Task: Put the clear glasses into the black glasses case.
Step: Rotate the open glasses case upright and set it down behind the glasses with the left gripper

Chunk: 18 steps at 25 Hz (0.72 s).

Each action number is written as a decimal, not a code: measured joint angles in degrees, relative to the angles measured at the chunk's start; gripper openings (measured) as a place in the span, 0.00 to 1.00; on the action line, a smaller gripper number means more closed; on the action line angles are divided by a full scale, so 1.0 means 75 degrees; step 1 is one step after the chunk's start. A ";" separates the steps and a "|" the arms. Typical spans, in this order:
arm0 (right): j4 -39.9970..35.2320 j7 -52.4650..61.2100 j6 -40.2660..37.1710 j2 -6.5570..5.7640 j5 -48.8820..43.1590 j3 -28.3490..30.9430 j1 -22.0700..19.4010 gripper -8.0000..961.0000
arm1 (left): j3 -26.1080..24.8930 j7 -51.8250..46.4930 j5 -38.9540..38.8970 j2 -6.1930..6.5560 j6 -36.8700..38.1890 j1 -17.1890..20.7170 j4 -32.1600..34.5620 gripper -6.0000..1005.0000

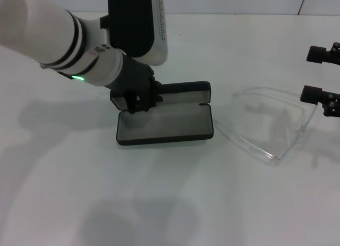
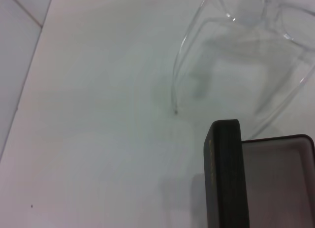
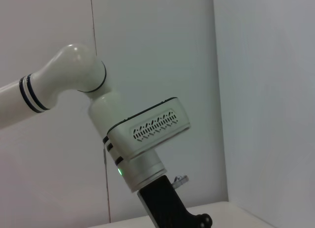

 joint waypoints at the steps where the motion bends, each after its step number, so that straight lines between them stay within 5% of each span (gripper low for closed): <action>1: 0.0006 0.0000 -0.0004 0.0001 0.0006 0.0000 -0.0027 0.84 | 0.0077 0.0002 -0.0009 0.0000 -0.0077 0.0032 -0.0007 0.23; 9: 0.0009 0.0002 -0.0038 -0.0007 0.0023 0.0009 -0.0158 0.84 | 0.0668 -0.0059 -0.0058 0.0004 -0.0644 0.0212 -0.0189 0.23; 18: 0.0051 0.0006 -0.0107 -0.0001 0.0023 0.0012 -0.0172 0.84 | 0.0607 -0.0095 -0.0095 0.0004 -0.0684 0.0283 -0.0126 0.24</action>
